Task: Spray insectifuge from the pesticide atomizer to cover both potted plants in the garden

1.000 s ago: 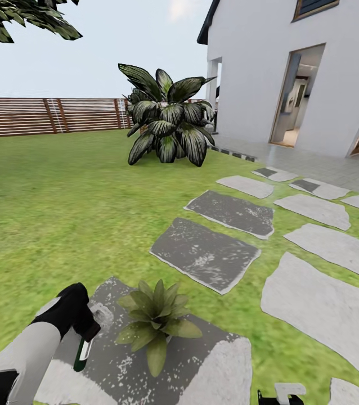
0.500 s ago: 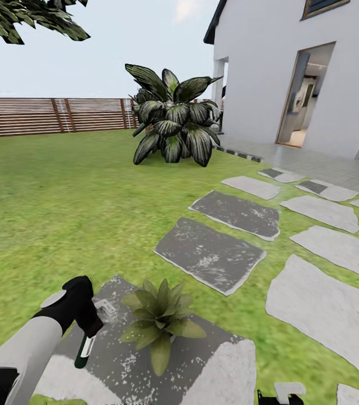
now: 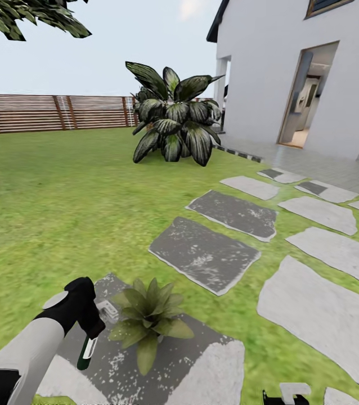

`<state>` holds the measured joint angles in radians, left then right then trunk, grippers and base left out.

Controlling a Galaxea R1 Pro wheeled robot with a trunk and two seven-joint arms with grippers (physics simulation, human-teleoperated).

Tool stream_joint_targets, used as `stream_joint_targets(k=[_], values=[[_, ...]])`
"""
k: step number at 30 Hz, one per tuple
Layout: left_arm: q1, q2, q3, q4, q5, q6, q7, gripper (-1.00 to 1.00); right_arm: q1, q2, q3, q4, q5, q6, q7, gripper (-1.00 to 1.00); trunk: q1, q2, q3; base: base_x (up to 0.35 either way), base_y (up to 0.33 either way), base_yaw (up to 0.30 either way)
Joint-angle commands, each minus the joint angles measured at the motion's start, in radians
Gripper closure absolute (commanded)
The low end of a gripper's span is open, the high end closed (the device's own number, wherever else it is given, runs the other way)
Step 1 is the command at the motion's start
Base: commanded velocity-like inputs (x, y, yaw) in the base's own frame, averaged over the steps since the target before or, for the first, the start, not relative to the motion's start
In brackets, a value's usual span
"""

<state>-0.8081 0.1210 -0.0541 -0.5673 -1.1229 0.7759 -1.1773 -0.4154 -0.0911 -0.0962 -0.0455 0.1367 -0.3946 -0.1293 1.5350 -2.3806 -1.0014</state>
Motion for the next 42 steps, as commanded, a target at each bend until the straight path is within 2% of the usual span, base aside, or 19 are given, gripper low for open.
stream_joint_targets(k=[1,7,15,19,25,33,38,42], values=[[0.000,0.001,-0.005,-0.002,-0.005,0.008,-0.008,1.00,0.000,0.000,-0.008,0.001,0.011,-0.003,-0.003,-1.00,0.000,0.000,-0.001,-0.055,-0.274,0.000],[-0.001,0.002,-0.006,-0.002,-0.005,0.009,-0.008,1.00,-0.001,0.001,-0.008,0.000,0.011,-0.003,-0.003,-1.00,0.000,0.000,-0.001,-0.155,-0.251,0.023],[0.001,0.005,-0.004,-0.001,-0.005,0.010,-0.007,1.00,-0.001,0.002,-0.008,0.000,0.011,-0.003,-0.003,-1.00,0.000,0.000,-0.001,-0.190,-0.216,0.252],[0.005,0.014,-0.005,0.008,-0.005,0.010,-0.006,1.00,0.000,0.002,-0.008,0.001,0.011,-0.003,-0.003,-1.00,0.000,0.000,-0.001,0.126,-0.214,0.277],[0.009,0.013,-0.004,0.016,-0.005,0.009,0.000,1.00,0.000,0.002,-0.008,0.001,0.011,-0.003,-0.003,-1.00,0.000,0.000,-0.001,0.226,-0.136,0.045],[0.109,0.015,-0.005,0.017,-0.005,0.006,0.008,1.00,0.000,0.002,-0.008,0.001,0.011,-0.003,-0.003,-1.00,0.000,0.000,-0.001,0.018,-0.006,0.206],[0.123,0.012,-0.006,0.017,-0.005,0.006,0.008,1.00,-0.001,0.002,-0.008,0.001,0.011,-0.003,-0.003,-1.00,0.000,0.000,-0.001,0.064,-0.100,0.241],[0.124,0.021,-0.001,0.017,-0.005,0.006,0.016,1.00,-0.001,0.002,-0.008,0.001,0.011,-0.003,-0.003,-1.00,0.000,0.000,-0.001,0.045,-0.255,0.027]])
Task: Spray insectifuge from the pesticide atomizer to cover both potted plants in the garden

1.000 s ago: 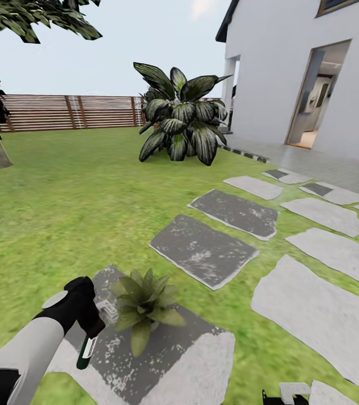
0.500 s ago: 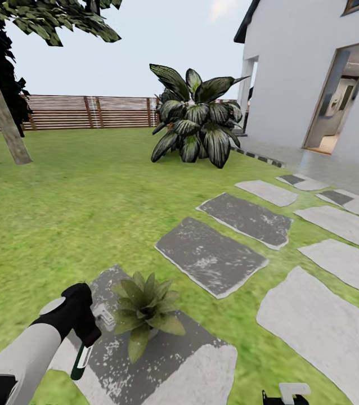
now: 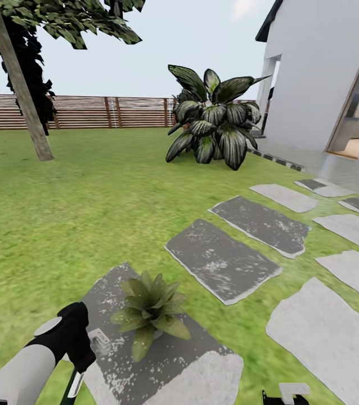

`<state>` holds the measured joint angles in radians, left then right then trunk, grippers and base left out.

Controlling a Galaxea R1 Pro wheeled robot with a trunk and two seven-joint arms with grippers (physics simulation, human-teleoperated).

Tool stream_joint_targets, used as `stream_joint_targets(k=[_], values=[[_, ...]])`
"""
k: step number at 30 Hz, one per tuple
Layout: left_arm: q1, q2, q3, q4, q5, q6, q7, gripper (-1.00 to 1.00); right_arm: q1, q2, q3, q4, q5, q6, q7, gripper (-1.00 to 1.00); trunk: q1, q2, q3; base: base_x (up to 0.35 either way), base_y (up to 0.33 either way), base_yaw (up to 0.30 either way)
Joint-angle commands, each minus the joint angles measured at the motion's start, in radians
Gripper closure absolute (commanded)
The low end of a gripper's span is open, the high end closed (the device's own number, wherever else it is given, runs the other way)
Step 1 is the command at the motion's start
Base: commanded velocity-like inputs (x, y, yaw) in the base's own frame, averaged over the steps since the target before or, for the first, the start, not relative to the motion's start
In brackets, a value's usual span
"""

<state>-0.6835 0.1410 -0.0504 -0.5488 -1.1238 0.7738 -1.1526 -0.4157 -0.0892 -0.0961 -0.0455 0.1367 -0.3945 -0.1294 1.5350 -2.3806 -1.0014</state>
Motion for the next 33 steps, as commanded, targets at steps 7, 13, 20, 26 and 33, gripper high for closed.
stream_joint_targets(k=[7,13,20,26,33], values=[[0.001,0.005,0.005,-0.002,-0.001,0.008,0.061,1.00,0.000,0.000,-0.008,0.003,0.011,-0.003,-0.003,-1.00,0.000,0.000,-0.001,0.014,-0.273,0.115],[0.001,0.007,0.008,-0.002,-0.002,0.010,0.083,1.00,0.000,0.000,-0.008,0.003,0.011,-0.003,-0.003,-1.00,0.000,0.000,-0.001,0.230,-0.146,0.270],[0.000,-0.006,0.007,-0.003,0.004,0.010,0.095,1.00,0.000,-0.001,-0.008,0.002,0.011,-0.003,-0.003,-1.00,0.000,0.000,-0.001,0.060,-0.006,0.173],[0.000,-0.005,0.010,-0.015,0.007,0.011,0.095,1.00,-0.001,-0.001,-0.008,0.003,0.012,-0.003,-0.001,-1.00,0.000,0.000,-0.001,0.003,-0.211,0.005],[0.000,0.000,0.010,-0.017,0.009,0.017,0.095,1.00,0.000,-0.001,-0.008,0.003,0.012,-0.003,-0.002,-1.00,0.000,0.000,-0.001,0.065,-0.273,0.000]])
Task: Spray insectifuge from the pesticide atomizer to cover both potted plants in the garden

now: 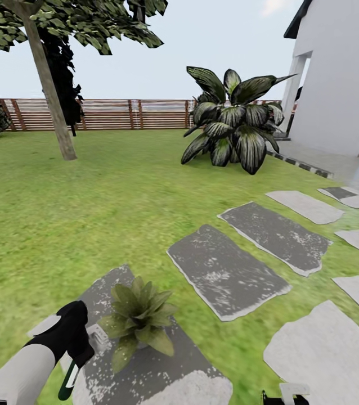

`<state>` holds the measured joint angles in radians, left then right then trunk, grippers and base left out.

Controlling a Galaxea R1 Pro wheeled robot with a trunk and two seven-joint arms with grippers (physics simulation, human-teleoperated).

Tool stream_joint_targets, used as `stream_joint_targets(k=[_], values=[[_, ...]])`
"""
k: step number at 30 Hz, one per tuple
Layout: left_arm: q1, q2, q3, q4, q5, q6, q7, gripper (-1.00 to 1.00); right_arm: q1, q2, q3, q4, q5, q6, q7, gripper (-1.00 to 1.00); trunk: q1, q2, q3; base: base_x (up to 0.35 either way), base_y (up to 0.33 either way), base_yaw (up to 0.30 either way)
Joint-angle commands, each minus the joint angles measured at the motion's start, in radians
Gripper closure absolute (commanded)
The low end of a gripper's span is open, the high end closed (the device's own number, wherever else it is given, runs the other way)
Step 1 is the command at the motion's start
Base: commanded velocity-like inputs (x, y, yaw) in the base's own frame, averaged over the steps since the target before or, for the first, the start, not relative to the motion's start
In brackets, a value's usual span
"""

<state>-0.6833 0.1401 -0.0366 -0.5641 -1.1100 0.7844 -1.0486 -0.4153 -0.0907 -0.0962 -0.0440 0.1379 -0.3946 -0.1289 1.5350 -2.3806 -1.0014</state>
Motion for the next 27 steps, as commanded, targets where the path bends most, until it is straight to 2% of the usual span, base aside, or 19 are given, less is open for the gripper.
stream_joint_targets(k=[1,7,19,27], values=[[-0.001,0.001,-0.004,-0.002,-0.005,0.007,-0.009,1.00,-0.001,0.000,-0.008,0.001,0.011,-0.003,-0.003,-1.00,0.000,0.000,-0.001,0.019,-0.274,0.000],[-0.001,0.005,-0.004,-0.002,-0.005,0.007,-0.010,1.00,-0.001,0.000,-0.008,0.001,0.011,-0.003,-0.003,-1.00,0.000,0.000,-0.001,-0.105,-0.261,0.066],[0.000,0.010,-0.004,0.011,-0.005,0.007,-0.008,1.00,-0.001,0.000,-0.008,0.001,0.011,-0.003,-0.003,-1.00,0.000,0.000,-0.001,-0.250,-0.200,0.269],[0.001,-0.002,-0.005,0.012,-0.003,0.015,-0.008,1.00,0.000,0.001,-0.008,0.001,0.010,-0.003,-0.002,-1.00,0.000,0.000,-0.001,-0.057,-0.042,0.241]])
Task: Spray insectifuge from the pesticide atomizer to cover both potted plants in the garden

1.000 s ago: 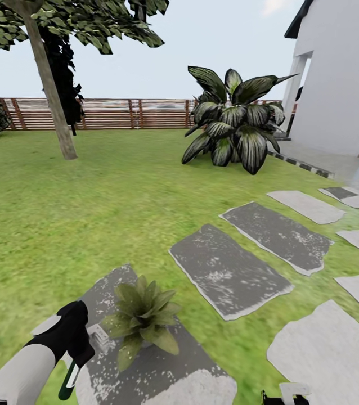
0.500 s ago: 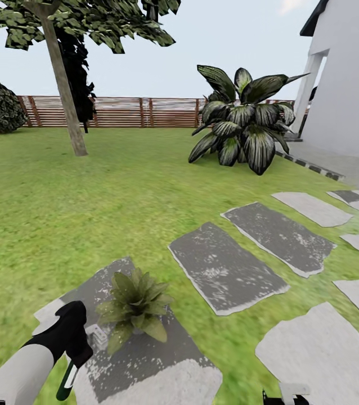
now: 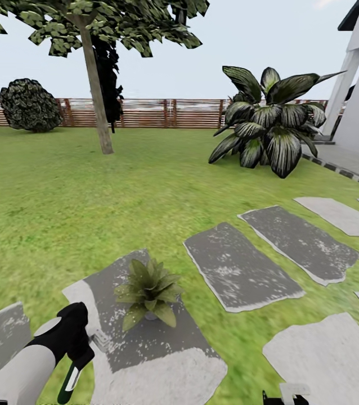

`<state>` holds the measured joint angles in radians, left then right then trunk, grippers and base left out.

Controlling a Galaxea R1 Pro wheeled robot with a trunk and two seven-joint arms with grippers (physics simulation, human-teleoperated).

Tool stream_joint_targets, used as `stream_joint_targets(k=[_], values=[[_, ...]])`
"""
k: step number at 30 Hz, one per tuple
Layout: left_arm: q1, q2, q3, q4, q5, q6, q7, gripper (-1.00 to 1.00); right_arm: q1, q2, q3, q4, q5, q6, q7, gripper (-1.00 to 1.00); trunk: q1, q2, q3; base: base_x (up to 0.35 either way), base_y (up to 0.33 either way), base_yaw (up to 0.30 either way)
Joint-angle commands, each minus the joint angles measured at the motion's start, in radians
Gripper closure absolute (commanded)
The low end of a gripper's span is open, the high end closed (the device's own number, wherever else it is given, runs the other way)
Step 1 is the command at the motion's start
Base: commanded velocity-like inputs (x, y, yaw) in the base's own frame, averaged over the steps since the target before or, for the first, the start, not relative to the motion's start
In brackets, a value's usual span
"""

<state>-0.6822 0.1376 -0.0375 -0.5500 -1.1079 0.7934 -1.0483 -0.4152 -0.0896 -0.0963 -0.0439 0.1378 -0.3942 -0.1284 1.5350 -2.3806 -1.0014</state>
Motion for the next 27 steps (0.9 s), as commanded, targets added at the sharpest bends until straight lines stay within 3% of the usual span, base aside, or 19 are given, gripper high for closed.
stream_joint_targets(k=[1,5,8,13,20,27], values=[[0.000,-0.001,-0.004,-0.001,-0.005,0.007,-0.006,1.00,-0.001,0.000,-0.008,0.001,0.011,-0.003,-0.003,-1.00,0.000,0.000,-0.001,-0.003,-0.002,0.070],[0.000,0.004,0.007,0.000,0.008,0.008,0.025,1.00,-0.001,0.000,-0.008,0.001,0.011,-0.003,-0.003,-1.00,0.000,0.000,-0.001,0.004,-0.004,0.016],[0.019,0.006,0.074,-0.003,0.040,0.005,0.053,1.00,-0.001,0.000,-0.008,0.001,0.011,-0.003,-0.003,-1.00,0.000,0.000,-0.001,0.084,-0.144,0.002],[0.052,-0.002,0.181,-0.001,0.077,-0.001,0.246,1.00,-0.001,0.001,-0.007,0.001,0.010,-0.003,-0.004,-1.00,0.000,0.000,-0.001,0.116,-0.237,0.000],[0.064,-0.008,0.205,-0.009,0.127,-0.002,0.278,1.00,-0.001,0.001,-0.008,0.001,0.010,-0.003,-0.005,-1.00,0.000,0.000,-0.001,0.024,-0.265,0.021],[0.064,-0.009,0.205,-0.017,0.163,-0.003,0.278,1.00,-0.001,0.001,-0.008,0.001,0.010,-0.002,-0.005,-1.00,0.000,0.000,-0.004,-0.042,-0.269,0.231]])
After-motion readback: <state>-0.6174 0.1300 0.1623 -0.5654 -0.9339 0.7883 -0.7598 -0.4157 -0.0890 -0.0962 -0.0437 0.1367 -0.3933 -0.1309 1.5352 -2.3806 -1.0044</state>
